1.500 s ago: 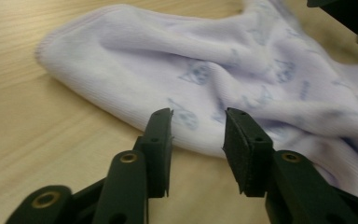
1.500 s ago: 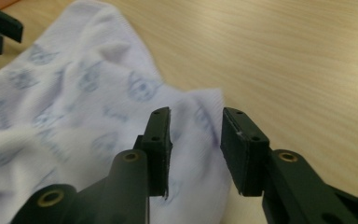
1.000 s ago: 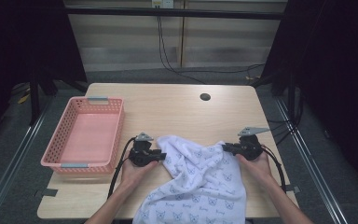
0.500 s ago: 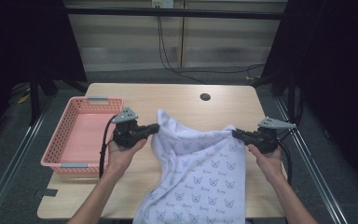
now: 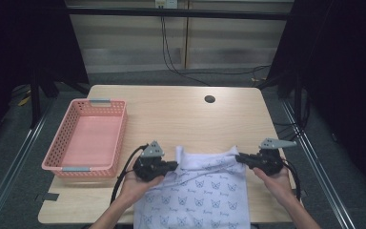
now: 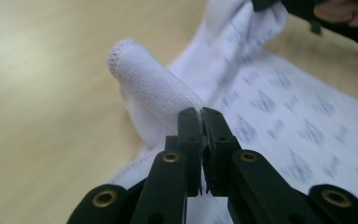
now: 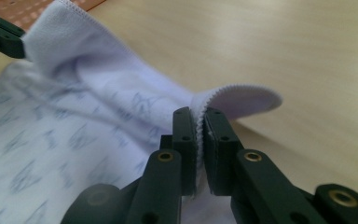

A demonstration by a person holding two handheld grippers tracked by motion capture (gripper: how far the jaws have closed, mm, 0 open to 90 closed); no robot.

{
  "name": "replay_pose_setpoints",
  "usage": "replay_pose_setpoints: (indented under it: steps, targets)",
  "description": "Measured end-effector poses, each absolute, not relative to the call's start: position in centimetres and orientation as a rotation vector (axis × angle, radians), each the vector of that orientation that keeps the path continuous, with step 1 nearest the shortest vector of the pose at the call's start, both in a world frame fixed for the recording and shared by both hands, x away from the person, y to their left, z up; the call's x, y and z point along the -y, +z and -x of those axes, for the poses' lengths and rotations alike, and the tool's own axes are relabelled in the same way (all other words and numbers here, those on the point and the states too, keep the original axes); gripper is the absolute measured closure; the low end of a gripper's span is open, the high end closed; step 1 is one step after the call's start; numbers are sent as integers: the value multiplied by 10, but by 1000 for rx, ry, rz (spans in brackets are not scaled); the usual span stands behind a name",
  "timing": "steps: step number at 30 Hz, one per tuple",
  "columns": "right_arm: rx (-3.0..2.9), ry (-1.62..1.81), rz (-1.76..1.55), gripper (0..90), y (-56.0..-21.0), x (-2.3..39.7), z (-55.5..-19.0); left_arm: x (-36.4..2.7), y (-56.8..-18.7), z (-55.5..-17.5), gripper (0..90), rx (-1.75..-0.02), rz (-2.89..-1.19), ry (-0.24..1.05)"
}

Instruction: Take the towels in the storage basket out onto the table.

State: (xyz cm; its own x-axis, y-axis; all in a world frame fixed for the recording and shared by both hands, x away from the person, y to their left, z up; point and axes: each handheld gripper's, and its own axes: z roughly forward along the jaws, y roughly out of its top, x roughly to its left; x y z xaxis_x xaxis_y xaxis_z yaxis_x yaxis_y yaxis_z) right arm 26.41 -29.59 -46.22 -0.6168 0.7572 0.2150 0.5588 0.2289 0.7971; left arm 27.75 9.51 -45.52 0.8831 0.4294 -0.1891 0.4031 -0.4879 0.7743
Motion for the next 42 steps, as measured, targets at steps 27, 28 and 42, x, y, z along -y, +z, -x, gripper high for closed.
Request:
replay_pose_setpoints:
  steps: [27, 28, 42]
  targets:
    - [-2249, 1245, -1289, 577, -480, 300, -294, -73, -478, -282, 604, -545, -2168, -54]
    - [-2274, 1225, -1296, 569, -484, 298, -296, -73, -479, -280, 593, -532, -2185, -60]
    - [-2383, 1129, -1285, 528, -504, 291, -289, -75, -481, -261, 521, -425, -2206, -67]
